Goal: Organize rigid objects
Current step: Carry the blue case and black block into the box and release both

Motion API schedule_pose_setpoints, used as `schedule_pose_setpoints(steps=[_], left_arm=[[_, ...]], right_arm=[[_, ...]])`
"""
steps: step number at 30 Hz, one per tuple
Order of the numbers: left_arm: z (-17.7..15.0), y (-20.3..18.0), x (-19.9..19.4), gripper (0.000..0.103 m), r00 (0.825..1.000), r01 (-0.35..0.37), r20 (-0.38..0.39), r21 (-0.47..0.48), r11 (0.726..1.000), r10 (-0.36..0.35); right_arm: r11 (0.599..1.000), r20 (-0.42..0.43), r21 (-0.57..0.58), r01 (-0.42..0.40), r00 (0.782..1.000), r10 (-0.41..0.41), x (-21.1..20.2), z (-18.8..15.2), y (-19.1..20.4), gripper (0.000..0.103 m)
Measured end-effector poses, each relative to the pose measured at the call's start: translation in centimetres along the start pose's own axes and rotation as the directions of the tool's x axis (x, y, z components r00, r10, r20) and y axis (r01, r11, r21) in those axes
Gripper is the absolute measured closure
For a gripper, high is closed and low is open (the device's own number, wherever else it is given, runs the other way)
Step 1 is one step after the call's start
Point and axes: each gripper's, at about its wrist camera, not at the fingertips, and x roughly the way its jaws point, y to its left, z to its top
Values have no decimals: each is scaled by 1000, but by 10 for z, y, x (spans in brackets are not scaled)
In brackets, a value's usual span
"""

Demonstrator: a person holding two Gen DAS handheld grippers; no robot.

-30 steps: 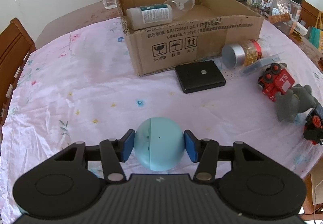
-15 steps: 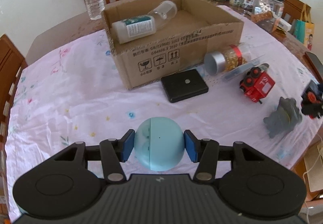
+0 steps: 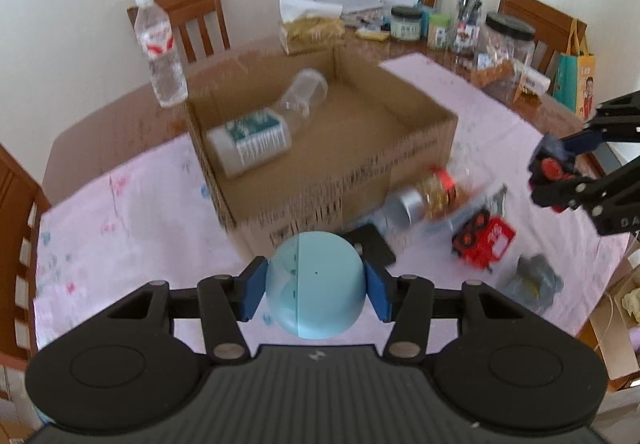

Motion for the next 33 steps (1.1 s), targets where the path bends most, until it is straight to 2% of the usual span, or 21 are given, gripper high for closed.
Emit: schedule_pose_setpoints(steps=[7, 13, 22, 29, 30, 32, 33], left_arm=[[38, 8, 15, 51, 997, -42, 63, 14, 999, 41], [59, 17, 46, 51, 996, -62, 62, -6, 998, 62], [62, 25, 85, 51, 997, -68, 22, -46, 997, 69], [62, 32, 101, 50, 995, -93, 22, -93, 991, 96], [62, 32, 101, 48, 994, -104, 26, -101, 989, 107], [64, 33, 99, 26, 993, -112, 34, -111, 988, 116], [63, 34, 96, 22, 991, -118, 45, -122, 986, 124]], right_arm=[[998, 68, -47, -41, 997, 44, 10, 39, -2, 47], [996, 99, -69, -48, 994, 55, 21, 65, -6, 47], [996, 96, -75, -46, 994, 54, 34, 82, -16, 47], [996, 82, -82, -46, 995, 52, 42, 89, -21, 47], [995, 82, -85, -46, 995, 53, 43, 90, -21, 47], [994, 83, -94, -47, 995, 55, 45, 92, -21, 47], [994, 83, -97, -48, 995, 56, 46, 93, -21, 47]])
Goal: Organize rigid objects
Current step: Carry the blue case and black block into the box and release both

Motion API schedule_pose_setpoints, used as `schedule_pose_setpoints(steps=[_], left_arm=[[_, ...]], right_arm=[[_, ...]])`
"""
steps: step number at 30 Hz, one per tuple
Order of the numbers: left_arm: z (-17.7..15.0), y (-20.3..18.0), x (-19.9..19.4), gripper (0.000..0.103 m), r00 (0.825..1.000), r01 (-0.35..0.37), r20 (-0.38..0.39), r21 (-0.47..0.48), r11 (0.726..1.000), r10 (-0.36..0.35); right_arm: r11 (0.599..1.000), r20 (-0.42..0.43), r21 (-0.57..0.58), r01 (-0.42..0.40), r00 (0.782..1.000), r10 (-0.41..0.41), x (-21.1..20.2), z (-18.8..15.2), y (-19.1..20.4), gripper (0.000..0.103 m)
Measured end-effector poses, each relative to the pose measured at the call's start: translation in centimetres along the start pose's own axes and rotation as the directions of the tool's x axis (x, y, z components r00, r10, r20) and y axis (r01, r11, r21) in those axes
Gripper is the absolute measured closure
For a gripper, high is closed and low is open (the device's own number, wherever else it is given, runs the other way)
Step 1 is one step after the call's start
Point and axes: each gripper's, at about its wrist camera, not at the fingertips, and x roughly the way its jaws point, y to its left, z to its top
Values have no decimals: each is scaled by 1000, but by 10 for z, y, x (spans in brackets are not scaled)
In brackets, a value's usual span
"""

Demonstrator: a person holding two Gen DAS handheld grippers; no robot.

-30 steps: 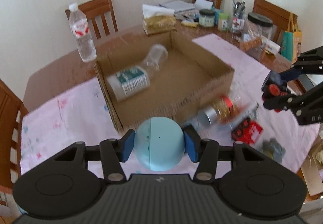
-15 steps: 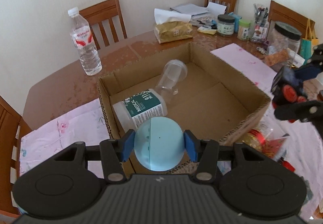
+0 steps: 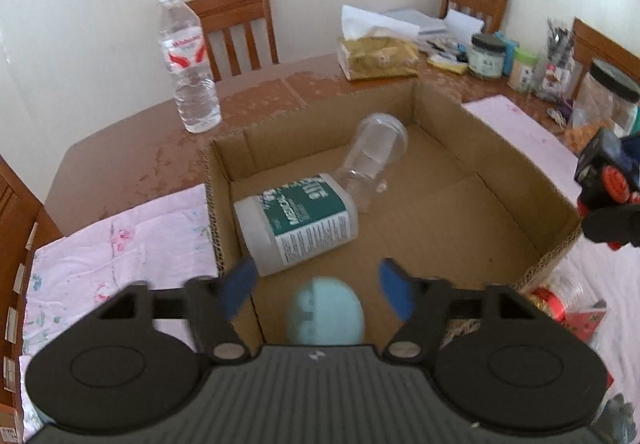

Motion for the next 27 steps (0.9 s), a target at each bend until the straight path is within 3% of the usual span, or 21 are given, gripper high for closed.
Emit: schedule_pose_setpoints(steps=[2, 11, 19, 27], left_arm=[[0, 3, -8, 12, 1000, -8, 24, -16, 1000, 8], [-19, 5, -62, 3, 993, -80, 76, -65, 995, 85], [-44, 2, -91, 3, 982, -167, 75, -101, 981, 175], [-64, 8, -102, 3, 977, -203, 29, -154, 967, 210]], right_arm=[[1000, 1, -5, -5, 1000, 5, 2, 2, -1, 47], [1000, 19, -19, -25, 1000, 25, 13, 16, -10, 47], [999, 8, -27, -46, 999, 46, 40, 33, -19, 47], [999, -22, -14, -33, 999, 33, 76, 49, -26, 46]])
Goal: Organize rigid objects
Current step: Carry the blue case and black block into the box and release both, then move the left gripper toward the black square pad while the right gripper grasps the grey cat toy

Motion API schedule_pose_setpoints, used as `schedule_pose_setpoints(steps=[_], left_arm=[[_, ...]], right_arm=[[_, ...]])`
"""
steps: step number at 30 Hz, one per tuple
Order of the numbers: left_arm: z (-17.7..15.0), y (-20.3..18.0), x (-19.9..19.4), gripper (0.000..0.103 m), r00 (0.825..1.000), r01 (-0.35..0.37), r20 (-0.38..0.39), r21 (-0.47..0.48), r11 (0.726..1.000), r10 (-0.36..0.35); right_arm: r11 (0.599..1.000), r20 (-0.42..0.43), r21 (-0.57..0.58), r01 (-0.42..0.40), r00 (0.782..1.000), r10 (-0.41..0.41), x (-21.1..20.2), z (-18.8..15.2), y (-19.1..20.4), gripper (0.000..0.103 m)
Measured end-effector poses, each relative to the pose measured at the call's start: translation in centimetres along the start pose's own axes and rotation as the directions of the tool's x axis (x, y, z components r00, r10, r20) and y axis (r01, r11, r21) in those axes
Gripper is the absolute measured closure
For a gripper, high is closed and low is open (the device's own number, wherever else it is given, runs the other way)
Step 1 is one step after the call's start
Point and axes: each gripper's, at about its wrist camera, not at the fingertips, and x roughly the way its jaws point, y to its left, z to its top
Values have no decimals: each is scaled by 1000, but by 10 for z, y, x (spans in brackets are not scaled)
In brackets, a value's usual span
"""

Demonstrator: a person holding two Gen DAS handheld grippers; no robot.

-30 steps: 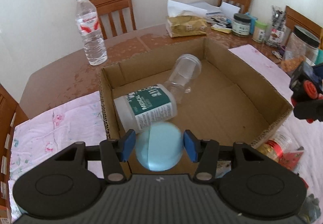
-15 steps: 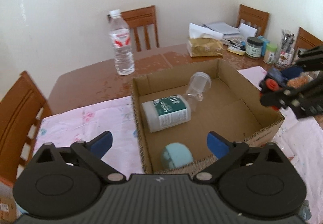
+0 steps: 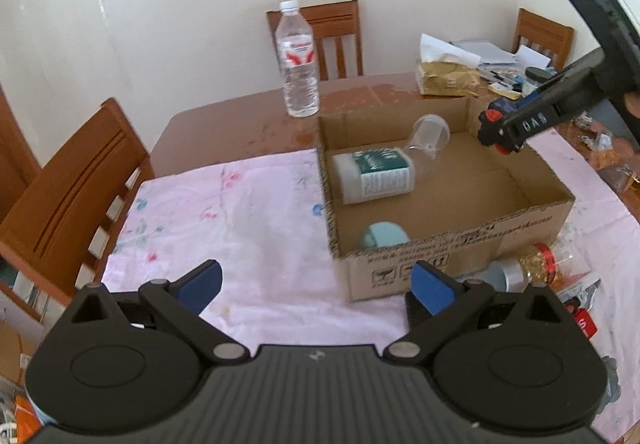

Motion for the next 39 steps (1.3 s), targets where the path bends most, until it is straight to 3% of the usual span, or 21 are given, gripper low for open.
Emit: schedule_pose_setpoints(steps=[2, 4, 5, 20, 39], left_arm=[[-3, 4, -1, 3, 1000, -19, -5, -8, 1000, 18], [-5, 8, 0, 3, 999, -31, -13, -20, 999, 31], [-6, 10, 0, 3, 999, -34, -16, -24, 999, 34], [-13, 10, 2, 3, 999, -17, -30, -29, 999, 16], [-38, 16, -9, 2, 997, 41, -57, -39, 998, -43]], right_arm=[[1000, 10, 4, 14, 1000, -14, 4, 4, -2, 22], [999, 36, 13, 37, 999, -38, 3, 6, -3, 4], [999, 51, 15, 42, 998, -43, 2, 7, -3, 2], [996, 43, 69, 59, 997, -62, -21, -12, 0, 1], [972, -34, 226, 68, 997, -62, -69, -104, 45, 0]])
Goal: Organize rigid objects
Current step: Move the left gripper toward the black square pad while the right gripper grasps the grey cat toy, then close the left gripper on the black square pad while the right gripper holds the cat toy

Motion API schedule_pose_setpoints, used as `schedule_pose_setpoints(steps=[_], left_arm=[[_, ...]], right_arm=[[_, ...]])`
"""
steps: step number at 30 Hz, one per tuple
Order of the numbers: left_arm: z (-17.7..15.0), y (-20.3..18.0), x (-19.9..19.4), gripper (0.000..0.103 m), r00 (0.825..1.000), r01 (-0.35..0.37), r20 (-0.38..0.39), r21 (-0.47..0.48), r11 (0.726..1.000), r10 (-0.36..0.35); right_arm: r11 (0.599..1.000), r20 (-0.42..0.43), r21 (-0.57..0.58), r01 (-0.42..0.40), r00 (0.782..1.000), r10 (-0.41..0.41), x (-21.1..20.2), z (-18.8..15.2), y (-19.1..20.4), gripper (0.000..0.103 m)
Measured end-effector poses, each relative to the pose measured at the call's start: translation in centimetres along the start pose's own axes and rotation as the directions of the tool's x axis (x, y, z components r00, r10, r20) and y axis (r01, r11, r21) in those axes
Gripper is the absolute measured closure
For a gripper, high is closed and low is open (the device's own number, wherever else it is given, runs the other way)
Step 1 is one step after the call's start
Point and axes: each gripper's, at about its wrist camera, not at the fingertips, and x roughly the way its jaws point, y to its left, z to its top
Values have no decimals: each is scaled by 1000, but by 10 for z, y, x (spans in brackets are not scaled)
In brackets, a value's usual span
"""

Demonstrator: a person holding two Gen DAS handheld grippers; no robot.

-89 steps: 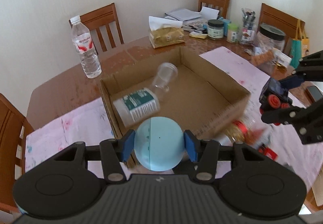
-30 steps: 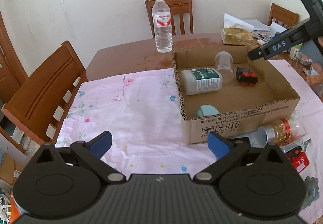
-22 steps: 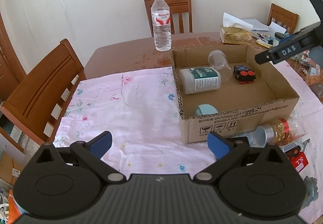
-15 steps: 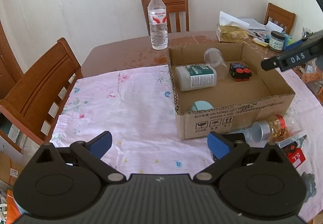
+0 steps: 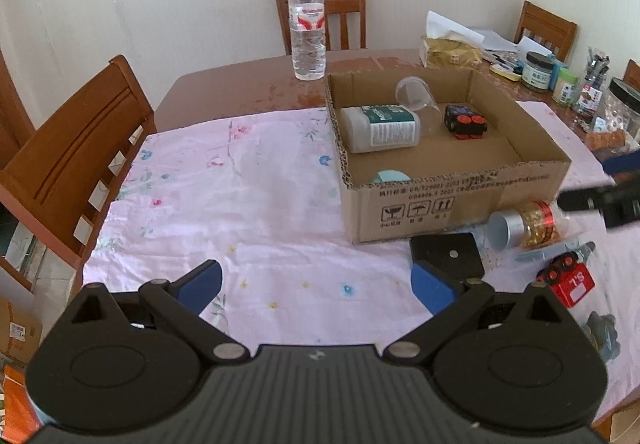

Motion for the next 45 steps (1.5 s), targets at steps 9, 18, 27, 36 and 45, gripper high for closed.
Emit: schedule_pose_setpoints(steps=[9, 18, 27, 36, 45], left_arm=[[-8, -11, 1, 2, 996, 90, -6, 77, 993, -90], [-21, -27, 8, 3, 988, 149, -56, 128, 980, -143], [-25, -40, 18, 3, 982, 174, -101, 149, 973, -160], [-12, -57, 52, 3, 973, 195, -143, 109, 975, -179], [-2, -80, 93, 3, 976, 174, -146, 72, 982, -162]], right_arm=[[998, -48, 35, 42, 998, -41, -23, -58, 23, 0], [992, -140, 102, 68, 989, -53, -18, -112, 35, 0], [983, -158, 140, 115, 983, -93, 2, -126, 37, 0], [984, -115, 138, 112, 989, -96, 3, -134, 37, 0], [983, -112, 143, 116, 989, -100, 2, -134, 38, 0]])
